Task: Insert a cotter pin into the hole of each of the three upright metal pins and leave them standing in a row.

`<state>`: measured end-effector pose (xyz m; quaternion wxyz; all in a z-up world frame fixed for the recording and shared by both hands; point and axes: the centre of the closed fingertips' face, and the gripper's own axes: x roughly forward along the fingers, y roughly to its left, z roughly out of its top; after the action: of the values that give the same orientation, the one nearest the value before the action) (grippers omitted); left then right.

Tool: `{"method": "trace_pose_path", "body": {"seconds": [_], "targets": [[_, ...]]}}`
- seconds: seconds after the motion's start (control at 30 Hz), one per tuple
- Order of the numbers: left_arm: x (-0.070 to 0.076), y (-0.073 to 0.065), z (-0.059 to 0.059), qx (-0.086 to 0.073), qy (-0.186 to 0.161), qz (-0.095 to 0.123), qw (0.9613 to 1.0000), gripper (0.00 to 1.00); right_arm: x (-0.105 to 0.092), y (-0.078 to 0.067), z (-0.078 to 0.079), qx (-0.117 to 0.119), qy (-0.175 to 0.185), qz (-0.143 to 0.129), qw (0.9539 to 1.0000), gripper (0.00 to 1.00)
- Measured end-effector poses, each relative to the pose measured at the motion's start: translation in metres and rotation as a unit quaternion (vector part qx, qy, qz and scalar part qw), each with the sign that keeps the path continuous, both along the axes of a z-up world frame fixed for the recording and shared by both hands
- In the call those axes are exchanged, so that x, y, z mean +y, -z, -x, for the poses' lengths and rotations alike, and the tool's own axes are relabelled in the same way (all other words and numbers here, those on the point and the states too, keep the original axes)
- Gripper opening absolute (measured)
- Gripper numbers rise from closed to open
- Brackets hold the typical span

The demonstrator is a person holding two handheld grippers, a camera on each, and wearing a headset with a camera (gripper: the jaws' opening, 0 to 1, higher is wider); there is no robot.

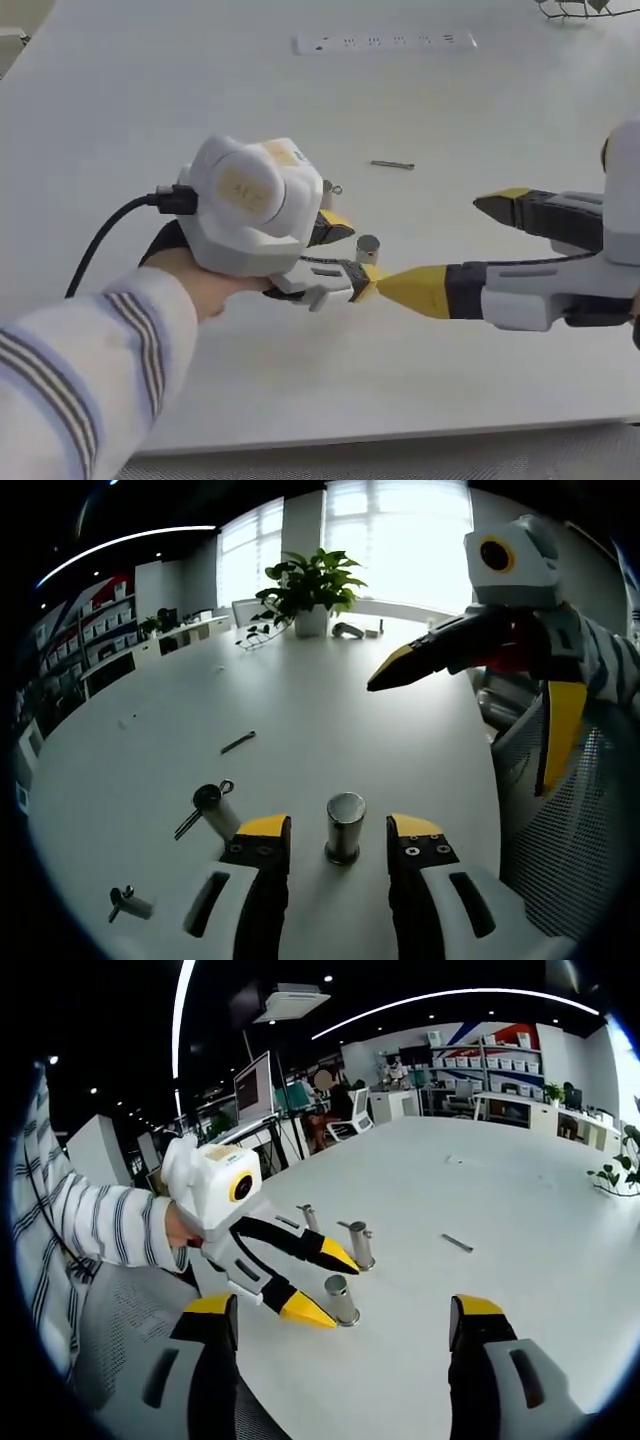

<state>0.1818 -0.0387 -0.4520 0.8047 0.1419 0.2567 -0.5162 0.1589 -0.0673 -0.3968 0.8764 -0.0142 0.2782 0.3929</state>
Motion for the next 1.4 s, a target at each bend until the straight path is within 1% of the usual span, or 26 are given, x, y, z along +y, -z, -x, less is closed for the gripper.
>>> {"method": "trace_pose_path", "body": {"seconds": [0.07,0.13,0.17,0.27,0.37,0.43,0.47,0.53,0.57,0.6,0.63,0.67,0.7,0.73,0.8,0.87,0.93,0.97,1.0,1.03,1.07,1.13,1.17,1.23,1.3,1.4], "targets": [[0.007,-0.004,-0.002,-0.011,-0.011,-0.002,0.9999,0.43,0.000,-0.001,0.000,-0.002,0.001,0.000,1.0000,0.86],[0.009,-0.010,-0.001,-0.013,-0.014,0.013,0.9997,0.53,0.000,-0.001,-0.001,-0.002,0.000,0.001,1.0000,0.85],[0.011,-0.012,-0.001,-0.014,-0.014,0.015,0.9997,0.58,0.000,0.000,0.000,-0.002,-0.001,0.001,1.0000,0.85],[0.020,-0.018,0.003,-0.020,-0.015,0.020,0.9995,0.64,0.000,0.001,0.000,-0.001,-0.004,0.003,1.0000,0.84],[0.030,-0.016,0.008,-0.018,-0.019,0.013,0.9996,0.69,-0.001,0.002,-0.001,0.000,-0.002,0.003,1.0000,0.84],[0.035,-0.016,0.014,-0.016,-0.018,0.016,0.9996,0.71,-0.002,0.002,-0.001,0.001,0.000,0.003,1.0000,0.84],[0.037,-0.016,0.016,-0.013,-0.020,0.019,0.9995,0.75,-0.003,0.003,-0.001,0.001,0.000,0.005,1.0000,0.84],[0.041,-0.018,0.016,-0.019,-0.037,0.028,0.9988,0.85,-0.005,0.004,-0.001,0.001,0.000,0.007,1.0000,0.84],[0.044,-0.017,0.017,-0.019,-0.043,0.027,0.9985,0.91,-0.005,0.004,-0.001,0.001,0.001,0.008,1.0000,0.83],[0.047,-0.017,0.017,-0.020,-0.049,0.027,0.9982,0.93,-0.006,0.004,-0.001,0.002,0.002,0.008,1.0000,0.83],[0.050,-0.018,0.017,-0.021,-0.058,0.028,0.9977,0.94,-0.007,0.005,-0.001,0.002,0.002,0.009,1.0000,0.83],[0.054,-0.019,0.017,-0.017,-0.073,0.036,0.9965,0.94,-0.008,0.005,-0.002,0.002,0.003,0.011,0.9999,0.83],[0.056,-0.019,0.018,-0.010,-0.079,0.039,0.9961,0.94,-0.008,0.005,-0.002,0.002,0.003,0.012,0.9999,0.83],[0.058,-0.020,0.020,-0.010,-0.082,0.042,0.9957,0.95,-0.009,0.005,-0.002,0.002,0.003,0.012,0.9999,0.83],[0.064,-0.018,0.024,-0.003,-0.088,0.038,0.9954,0.97,-0.012,0.006,-0.002,0.003,0.005,0.015,0.9999,0.83],[0.069,-0.017,0.027,-0.001,-0.093,0.037,0.9950,0.99,-0.014,0.006,-0.003,0.002,0.006,0.018,0.9998,0.82],[0.074,-0.015,0.030,0.020,-0.114,0.042,0.9923,0.99,-0.018,0.006,-0.004,0.002,0.009,0.020,0.9998,0.82],[0.078,-0.011,0.032,0.038,-0.122,0.038,0.9911,0.99,-0.019,0.006,-0.005,0.002,0.011,0.020,0.9997,0.82],[0.079,-0.011,0.031,0.033,-0.119,0.036,0.9917,0.99,-0.019,0.006,-0.005,0.002,0.011,0.021,0.9997,0.82],[0.082,-0.012,0.030,0.020,-0.122,0.034,0.9917,0.99,-0.021,0.006,-0.005,0.002,0.013,0.024,0.9996,0.82],[0.084,-0.014,0.029,0.018,-0.126,0.034,0.9913,0.99,-0.022,0.006,-0.005,0.002,0.014,0.025,0.9996,0.82],[0.085,-0.018,0.030,0.024,-0.132,0.041,0.9900,0.99,-0.024,0.006,-0.005,0.005,0.016,0.029,0.9994,0.82],[0.086,-0.022,0.029,0.024,-0.138,0.049,0.9890,0.99,-0.026,0.007,-0.005,0.009,0.016,0.032,0.9993,0.82],[0.086,-0.027,0.030,0.023,-0.140,0.052,0.9886,0.99,-0.029,0.008,-0.007,0.010,0.020,0.033,0.9992,0.82],[0.086,-0.028,0.031,0.021,-0.138,0.052,0.9888,0.99,-0.031,0.007,-0.009,0.011,0.020,0.035,0.9991,0.81],[0.088,-0.028,0.034,0.019,-0.135,0.047,0.9896,0.99,-0.034,0.006,-0.013,0.007,0.013,0.051,0.9986,0.80]]}}
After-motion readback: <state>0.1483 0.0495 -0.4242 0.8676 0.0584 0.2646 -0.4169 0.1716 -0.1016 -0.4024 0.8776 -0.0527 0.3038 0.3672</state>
